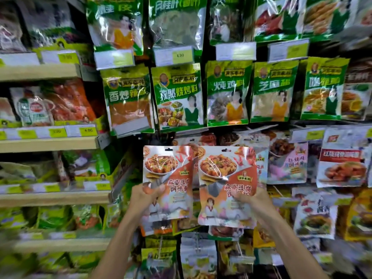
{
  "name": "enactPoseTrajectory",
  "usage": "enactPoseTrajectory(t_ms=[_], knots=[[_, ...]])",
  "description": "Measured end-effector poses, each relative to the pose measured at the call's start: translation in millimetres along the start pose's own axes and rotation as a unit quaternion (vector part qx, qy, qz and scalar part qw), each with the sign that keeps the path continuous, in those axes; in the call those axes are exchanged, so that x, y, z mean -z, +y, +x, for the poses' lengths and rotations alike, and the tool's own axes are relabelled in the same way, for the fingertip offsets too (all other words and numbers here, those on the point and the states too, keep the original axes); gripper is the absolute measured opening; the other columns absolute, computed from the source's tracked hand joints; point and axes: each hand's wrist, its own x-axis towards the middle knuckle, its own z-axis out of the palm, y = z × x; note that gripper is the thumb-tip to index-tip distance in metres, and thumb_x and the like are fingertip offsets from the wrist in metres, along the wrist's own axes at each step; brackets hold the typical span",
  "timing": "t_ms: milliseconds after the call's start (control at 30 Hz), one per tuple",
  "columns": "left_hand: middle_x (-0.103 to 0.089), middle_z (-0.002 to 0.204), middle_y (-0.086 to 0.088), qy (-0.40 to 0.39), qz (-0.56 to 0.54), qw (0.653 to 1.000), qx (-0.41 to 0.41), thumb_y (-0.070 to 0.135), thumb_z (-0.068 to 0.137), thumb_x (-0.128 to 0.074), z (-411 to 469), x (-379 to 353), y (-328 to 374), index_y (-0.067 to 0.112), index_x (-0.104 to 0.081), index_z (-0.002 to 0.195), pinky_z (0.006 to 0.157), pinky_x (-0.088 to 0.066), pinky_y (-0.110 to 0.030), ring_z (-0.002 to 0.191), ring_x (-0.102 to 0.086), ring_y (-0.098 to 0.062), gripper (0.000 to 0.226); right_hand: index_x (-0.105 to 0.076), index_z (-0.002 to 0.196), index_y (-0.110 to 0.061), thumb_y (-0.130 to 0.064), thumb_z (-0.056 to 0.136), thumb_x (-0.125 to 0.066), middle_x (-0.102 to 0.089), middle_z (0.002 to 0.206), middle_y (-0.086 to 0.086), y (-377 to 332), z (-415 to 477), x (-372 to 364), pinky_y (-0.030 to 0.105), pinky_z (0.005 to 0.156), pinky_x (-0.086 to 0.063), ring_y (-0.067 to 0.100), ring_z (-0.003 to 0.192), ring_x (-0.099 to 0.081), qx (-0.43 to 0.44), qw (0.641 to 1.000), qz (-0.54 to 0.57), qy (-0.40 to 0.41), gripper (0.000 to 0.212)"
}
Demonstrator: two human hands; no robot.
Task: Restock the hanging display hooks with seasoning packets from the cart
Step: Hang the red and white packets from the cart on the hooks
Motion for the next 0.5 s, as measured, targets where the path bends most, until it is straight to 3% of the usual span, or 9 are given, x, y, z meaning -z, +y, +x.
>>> enactPoseTrajectory(t_ms=[67, 167, 333, 500], knots=[[-0.048, 0.039, 0.01, -0.016, -0.004, 1.0, 0.002, 0.014, 0.075, -0.079, 10.4, -20.3, -1.0, 0.013, -0.051, 0.055, 0.036, -0.031, -0.014, 0.036, -0.041, 0.0, 0.035, -0.067, 0.094, -0.004, -0.013, 0.064, -0.082, -0.075, 0.089, 0.01, -1.6, 2.8, 7.0, 0.025, 0.061, -0.054, 0.025, 0.081, -0.072, 0.01, 1.0, -0.003, -0.007, 0.035], [-0.054, 0.042, 0.01, -0.042, -0.018, 0.999, 0.009, 0.016, 0.076, -0.079, 21.1, -46.1, -0.6, 0.01, -0.053, 0.057, 0.041, -0.038, -0.012, 0.04, -0.05, 0.001, 0.033, -0.067, 0.099, -0.001, -0.014, 0.066, -0.083, -0.076, 0.088, 0.009, -2.3, 6.9, 15.6, 0.02, 0.055, -0.054, 0.019, 0.077, -0.073, 0.011, 1.0, 0.001, -0.013, 0.04], [-0.047, 0.039, 0.012, -0.045, -0.032, 0.998, 0.028, 0.021, 0.077, -0.078, 35.3, -77.5, -1.0, 0.017, -0.04, 0.05, 0.04, -0.036, -0.014, 0.038, -0.047, -0.001, 0.048, -0.066, 0.099, 0.002, -0.021, 0.055, -0.084, -0.075, 0.091, 0.014, -1.4, 19.1, 25.0, 0.035, 0.071, -0.056, 0.03, 0.085, -0.072, 0.009, 1.0, -0.003, -0.003, 0.053], [-0.047, 0.037, 0.012, -0.038, -0.024, 0.997, 0.056, 0.02, 0.076, -0.079, 42.8, -96.5, -3.7, 0.016, -0.04, 0.051, 0.038, -0.036, -0.014, 0.036, -0.048, -0.001, 0.047, -0.067, 0.094, 0.0, -0.022, 0.056, -0.084, -0.076, 0.087, 0.011, -0.7, 22.1, 33.1, 0.024, 0.056, -0.056, 0.024, 0.077, -0.074, 0.008, 1.0, -0.003, -0.015, 0.047]])
